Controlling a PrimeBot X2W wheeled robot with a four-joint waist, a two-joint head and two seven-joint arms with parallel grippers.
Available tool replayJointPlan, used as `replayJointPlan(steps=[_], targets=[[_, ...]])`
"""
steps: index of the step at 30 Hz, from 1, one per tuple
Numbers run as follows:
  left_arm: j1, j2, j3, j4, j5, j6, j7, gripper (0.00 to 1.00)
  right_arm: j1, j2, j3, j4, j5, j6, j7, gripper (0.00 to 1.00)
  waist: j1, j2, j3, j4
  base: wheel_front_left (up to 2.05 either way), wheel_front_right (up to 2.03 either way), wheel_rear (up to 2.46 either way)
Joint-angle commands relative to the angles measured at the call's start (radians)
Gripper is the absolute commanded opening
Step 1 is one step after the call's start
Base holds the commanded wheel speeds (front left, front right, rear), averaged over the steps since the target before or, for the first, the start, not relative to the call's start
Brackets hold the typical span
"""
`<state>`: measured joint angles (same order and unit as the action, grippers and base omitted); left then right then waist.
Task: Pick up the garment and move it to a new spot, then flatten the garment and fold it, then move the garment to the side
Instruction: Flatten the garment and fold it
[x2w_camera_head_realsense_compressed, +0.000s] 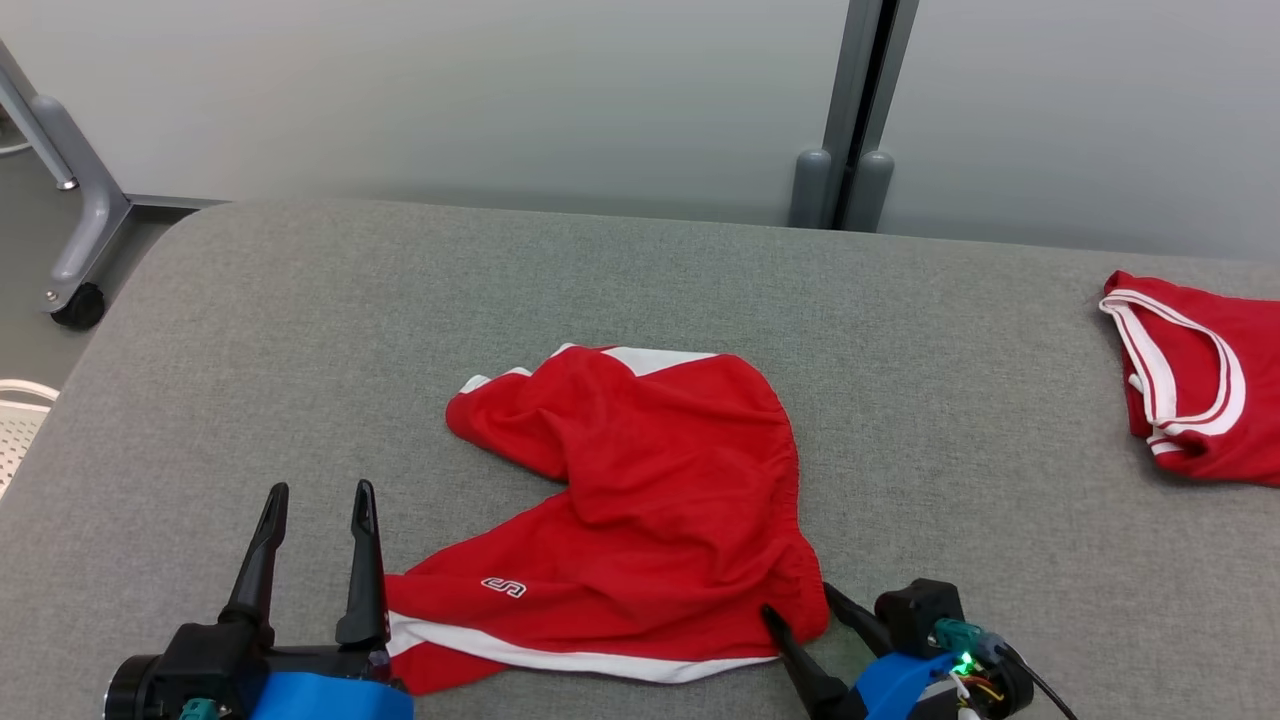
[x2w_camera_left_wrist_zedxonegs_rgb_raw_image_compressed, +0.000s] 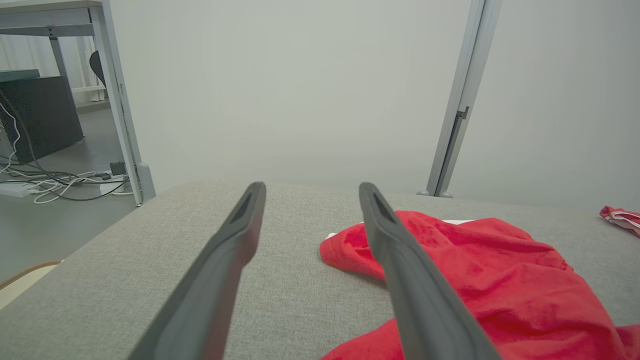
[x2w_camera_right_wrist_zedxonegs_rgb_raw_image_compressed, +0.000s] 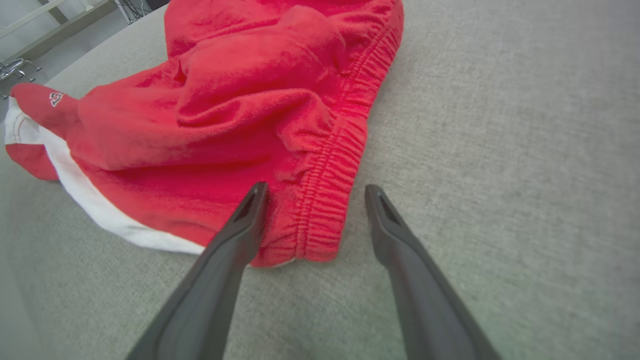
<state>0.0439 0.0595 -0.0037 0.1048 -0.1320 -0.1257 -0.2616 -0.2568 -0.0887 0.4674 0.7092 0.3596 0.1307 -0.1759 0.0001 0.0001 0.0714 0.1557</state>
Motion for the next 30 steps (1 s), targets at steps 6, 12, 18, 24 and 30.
replayJointPlan(steps=[6,12,18,24,30], targets=[[-0.012,-0.004,0.009,0.002,0.002,-0.008,-0.004,1.0,-0.067,-0.023,0.078,0.078,0.086,0.0,-0.028,0.0,-0.0001,-0.0001,0.005,-0.001,0.0,0.0,0.0],[0.008,-0.007,0.006,0.004,-0.008,-0.008,-0.005,1.0,-0.016,-0.097,0.128,0.049,0.134,0.0,-0.062,0.0,-0.0001,-0.0001,0.002,-0.025,0.0,0.0,0.0],[0.009,-0.008,-0.007,0.011,-0.013,-0.006,-0.004,1.0,0.107,-0.205,0.099,-0.096,0.165,0.0,-0.059,0.0,-0.0001,-0.0001,-0.003,-0.051,0.0,0.0,0.0],[0.011,-0.009,-0.018,0.012,-0.015,-0.006,-0.004,1.0,0.263,-0.266,0.016,-0.299,0.14,0.0,0.034,0.53,-0.0001,-0.0001,-0.003,-0.076,0.0,0.0,0.0],[0.014,-0.009,-0.018,0.015,-0.012,-0.006,-0.004,1.0,0.358,-0.274,-0.116,-0.519,0.101,0.0,0.127,1.0,-0.0001,-0.0001,-0.009,-0.087,0.0,0.0,0.0]])
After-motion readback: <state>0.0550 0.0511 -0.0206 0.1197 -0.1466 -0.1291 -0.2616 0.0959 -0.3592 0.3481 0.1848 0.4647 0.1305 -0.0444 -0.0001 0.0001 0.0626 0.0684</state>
